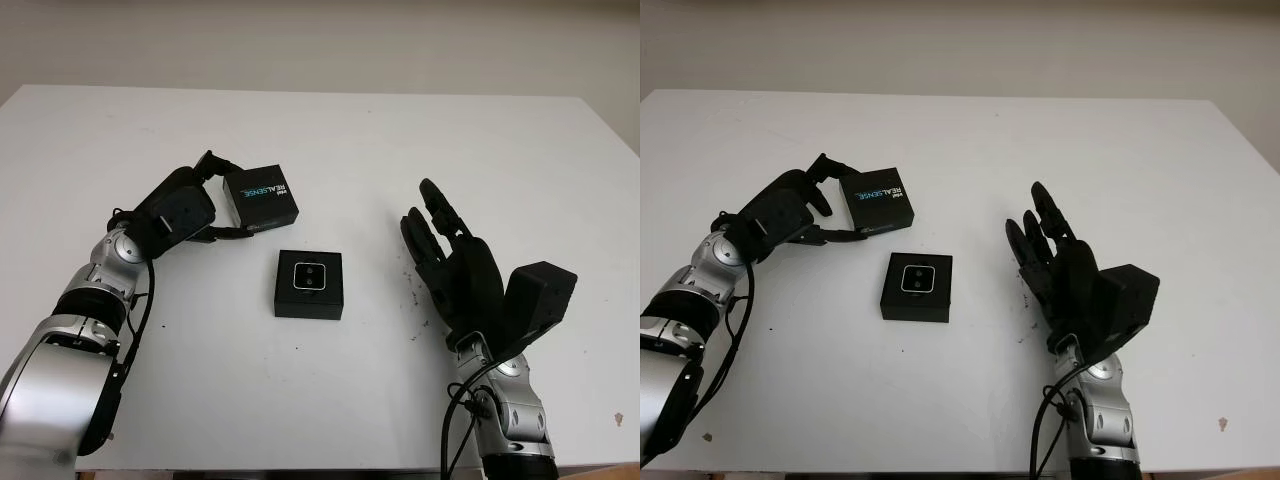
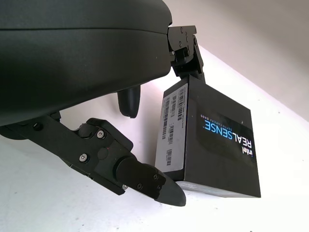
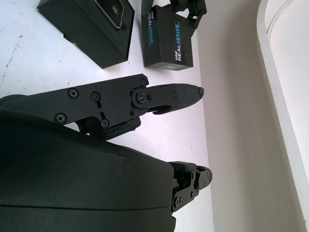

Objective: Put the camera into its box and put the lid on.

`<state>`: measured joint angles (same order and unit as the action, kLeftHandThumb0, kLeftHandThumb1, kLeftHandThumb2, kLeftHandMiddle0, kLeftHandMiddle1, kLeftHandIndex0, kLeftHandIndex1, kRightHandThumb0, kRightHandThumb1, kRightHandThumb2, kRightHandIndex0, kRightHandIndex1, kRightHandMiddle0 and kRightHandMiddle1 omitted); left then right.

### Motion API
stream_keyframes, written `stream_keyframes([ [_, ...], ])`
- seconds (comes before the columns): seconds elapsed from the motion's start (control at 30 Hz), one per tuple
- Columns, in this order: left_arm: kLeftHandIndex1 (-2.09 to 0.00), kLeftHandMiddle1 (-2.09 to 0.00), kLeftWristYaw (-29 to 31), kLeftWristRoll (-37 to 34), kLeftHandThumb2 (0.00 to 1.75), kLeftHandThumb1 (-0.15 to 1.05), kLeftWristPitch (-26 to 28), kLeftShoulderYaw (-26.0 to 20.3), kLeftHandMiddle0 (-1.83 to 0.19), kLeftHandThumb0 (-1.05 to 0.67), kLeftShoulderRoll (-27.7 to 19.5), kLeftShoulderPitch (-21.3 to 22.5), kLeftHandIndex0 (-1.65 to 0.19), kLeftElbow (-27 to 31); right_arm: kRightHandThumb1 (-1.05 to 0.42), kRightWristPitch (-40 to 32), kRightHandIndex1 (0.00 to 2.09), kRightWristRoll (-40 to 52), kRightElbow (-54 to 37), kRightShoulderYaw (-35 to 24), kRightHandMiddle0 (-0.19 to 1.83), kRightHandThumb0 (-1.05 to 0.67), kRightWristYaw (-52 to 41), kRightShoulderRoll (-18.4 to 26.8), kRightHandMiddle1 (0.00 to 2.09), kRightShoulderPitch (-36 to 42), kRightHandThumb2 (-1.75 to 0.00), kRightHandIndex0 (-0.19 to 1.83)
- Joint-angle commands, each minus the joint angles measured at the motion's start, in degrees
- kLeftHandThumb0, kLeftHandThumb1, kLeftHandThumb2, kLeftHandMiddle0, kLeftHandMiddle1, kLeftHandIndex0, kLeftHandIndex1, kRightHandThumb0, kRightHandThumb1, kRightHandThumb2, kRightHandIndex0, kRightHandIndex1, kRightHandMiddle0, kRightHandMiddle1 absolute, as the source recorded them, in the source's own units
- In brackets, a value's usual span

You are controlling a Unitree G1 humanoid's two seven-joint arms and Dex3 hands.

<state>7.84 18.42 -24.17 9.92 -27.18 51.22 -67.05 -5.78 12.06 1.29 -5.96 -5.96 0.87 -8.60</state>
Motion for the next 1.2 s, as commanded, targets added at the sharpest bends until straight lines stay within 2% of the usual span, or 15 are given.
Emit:
stream_keyframes([
  [0.0, -2.09, -2.09, 0.32, -0.79, 0.34, 1.05, -0.36, -1.04, -0.25, -0.32, -1.04, 0.07, -0.06, 1.51, -1.05, 0.94, 0.05, 0.38, -0.03, 0.01, 0.17, -0.46, -0.46, -0.25, 0.07, 0.66, -0.22, 0.10],
  [0.17, -2.09, -2.09, 4.24, -3.63, 0.34, 1.05, -0.51, -2.70, -0.32, -0.33, -0.95, -0.44, -0.10, 5.21, -1.05, 0.50, 0.05, -0.11, -0.17, 0.11, 0.16, -0.47, -0.19, -0.39, 0.07, 0.77, -0.22, 0.10],
  [0.3, -2.09, -2.09, 9.03, -7.54, 0.34, 1.05, -0.78, -4.64, -0.42, -0.35, -0.55, -2.12, -0.17, 10.86, -1.05, 1.11, 0.05, -0.95, 0.45, 0.37, 0.16, -0.46, -0.15, -0.13, 0.07, 0.60, -0.23, 0.10],
  [0.5, -2.09, -2.09, 14.77, -13.21, 0.35, 1.05, 3.42, -6.86, -0.51, -0.37, 0.49, -6.34, -0.21, 22.29, -1.05, 0.95, 0.05, -0.28, 0.40, 0.03, 0.16, -0.46, -0.18, -0.45, 0.07, 0.61, -0.22, 0.10],
  [0.77, -2.09, -2.09, 22.47, -20.44, 0.36, 1.05, 12.73, -8.70, -0.61, -0.39, 0.66, -12.57, -0.32, 37.11, -1.05, 0.13, 0.04, -0.13, -0.45, -0.17, 0.15, -0.46, 0.11, -0.22, 0.07, 0.50, -0.22, 0.09],
  [0.97, -2.09, -2.09, 23.23, -19.85, 0.32, 1.05, 15.68, -8.40, -0.71, -0.37, 0.16, -16.46, -0.39, 43.61, -1.05, -0.20, 0.04, 0.14, -0.84, -0.27, 0.14, -0.45, -0.06, -0.02, 0.07, 0.38, -0.23, 0.08],
  [1.17, -2.09, -2.09, 24.36, -19.50, 0.32, 1.05, 19.93, -8.37, -0.76, -0.35, -0.84, -21.11, -0.35, 49.83, -1.05, -0.17, 0.05, -0.78, -1.18, -0.13, 0.15, -0.45, 0.51, 0.29, 0.07, 0.38, -0.22, 0.09],
])
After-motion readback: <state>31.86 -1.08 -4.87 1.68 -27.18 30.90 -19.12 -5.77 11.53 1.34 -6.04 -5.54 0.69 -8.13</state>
